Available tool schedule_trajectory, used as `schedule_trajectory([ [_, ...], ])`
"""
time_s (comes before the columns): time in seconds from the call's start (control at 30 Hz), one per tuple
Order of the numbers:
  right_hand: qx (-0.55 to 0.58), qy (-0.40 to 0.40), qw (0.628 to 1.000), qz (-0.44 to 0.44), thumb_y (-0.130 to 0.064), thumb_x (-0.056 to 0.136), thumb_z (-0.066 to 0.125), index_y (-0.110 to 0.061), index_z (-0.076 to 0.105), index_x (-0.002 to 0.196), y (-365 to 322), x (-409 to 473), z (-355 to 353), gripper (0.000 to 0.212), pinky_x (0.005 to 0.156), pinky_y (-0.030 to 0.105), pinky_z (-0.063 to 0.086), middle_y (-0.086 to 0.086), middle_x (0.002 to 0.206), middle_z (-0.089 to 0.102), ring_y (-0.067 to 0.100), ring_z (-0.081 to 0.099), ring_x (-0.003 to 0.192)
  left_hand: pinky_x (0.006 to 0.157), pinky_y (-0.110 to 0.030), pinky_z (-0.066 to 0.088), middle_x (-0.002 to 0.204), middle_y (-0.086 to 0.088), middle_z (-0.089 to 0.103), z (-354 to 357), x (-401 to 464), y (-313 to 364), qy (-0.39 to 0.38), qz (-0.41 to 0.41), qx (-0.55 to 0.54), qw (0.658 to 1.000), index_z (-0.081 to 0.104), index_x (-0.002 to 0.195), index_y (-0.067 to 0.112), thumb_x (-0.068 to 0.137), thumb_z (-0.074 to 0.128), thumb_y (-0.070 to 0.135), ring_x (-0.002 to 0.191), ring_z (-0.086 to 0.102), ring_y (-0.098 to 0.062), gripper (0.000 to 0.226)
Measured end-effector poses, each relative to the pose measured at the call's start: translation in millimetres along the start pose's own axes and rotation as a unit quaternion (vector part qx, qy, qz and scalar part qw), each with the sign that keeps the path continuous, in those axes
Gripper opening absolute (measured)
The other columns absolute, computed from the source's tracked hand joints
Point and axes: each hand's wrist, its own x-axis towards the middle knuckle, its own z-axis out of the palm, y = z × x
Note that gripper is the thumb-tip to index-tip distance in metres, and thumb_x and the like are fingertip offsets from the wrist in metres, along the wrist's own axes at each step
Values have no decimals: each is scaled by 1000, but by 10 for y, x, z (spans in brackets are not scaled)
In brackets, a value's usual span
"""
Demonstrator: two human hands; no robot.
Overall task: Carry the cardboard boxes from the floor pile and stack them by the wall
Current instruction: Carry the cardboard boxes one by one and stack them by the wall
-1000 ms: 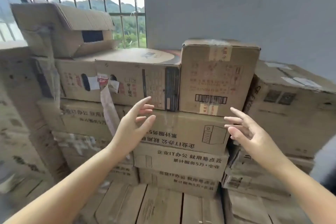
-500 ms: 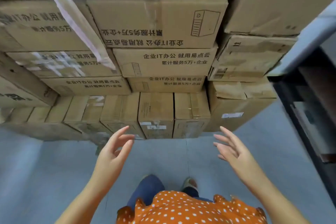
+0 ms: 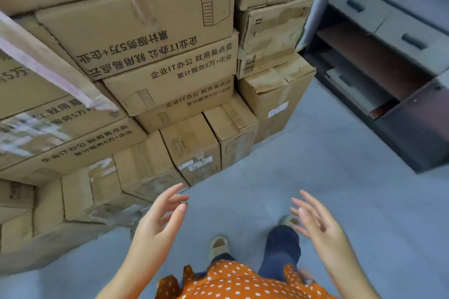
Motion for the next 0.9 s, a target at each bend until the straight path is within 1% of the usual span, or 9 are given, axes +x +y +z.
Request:
schedule_trajectory([
  [0.07,7,33,999,2,-10,95,49,-24,56,120,60,-184,-25,29,88,23,52,-6,114,66,5,63,106,85,-17,44,105,26,65,-10,54,61,-30,23,12,999,52,116,45,77,48,47,103,59,4,40],
  [0.2,35,108,993,15,-6,96,47,-18,57,118,222,-521,-113,27,77,17,54,0,112,67,9,64,100,86,-18,47,104,18,67,113,55,181,-79,67,21,994,53,118,42,77,48,46,101,61,3,42],
  [0.33,49,158,986,13,-8,97,48,-16,60,118,355,-775,-237,26,74,16,56,-3,109,69,7,67,98,84,-10,46,106,23,65,286,-85,212,-141,96,35,985,51,119,44,78,49,46,104,60,4,41],
  [0.4,48,183,982,4,-10,97,49,-21,62,116,407,-940,-331,26,81,20,56,-8,105,71,8,67,100,86,-13,45,107,17,66,376,-191,224,-166,106,45,979,51,118,45,78,48,46,105,59,3,40],
  [0.5,36,223,974,-3,-13,96,51,-34,61,107,512,-1291,-534,26,97,37,50,-13,101,73,3,67,100,81,-8,45,107,12,67,551,-410,238,-203,118,59,970,51,117,45,78,48,45,103,60,2,39],
  [0.57,30,251,968,1,-13,95,52,-36,62,106,631,-1599,-697,27,100,42,47,-16,100,73,1,66,99,77,-6,46,106,11,67,707,-599,249,-229,123,67,963,51,116,44,78,48,45,103,61,0,38],
  [0.67,39,294,955,18,-12,95,53,-34,63,105,884,-2144,-970,26,102,46,45,-16,99,73,3,67,98,77,-12,46,106,10,67,1013,-962,247,-270,126,74,952,51,113,45,78,48,45,102,62,-3,36],
  [0.8,76,364,928,36,-8,96,51,-26,62,107,1296,-3000,-1353,24,95,37,50,-14,95,74,3,69,95,76,-14,48,103,8,68,1557,-1626,186,-324,145,79,931,53,110,43,78,49,43,97,63,1,33],
  [0.9,128,419,897,48,-6,96,48,-20,62,108,1580,-3602,-1557,23,85,27,54,-7,96,74,3,69,92,82,-21,51,103,5,69,1989,-2160,112,-385,160,83,905,56,110,39,85,52,33,94,64,0,26],
])
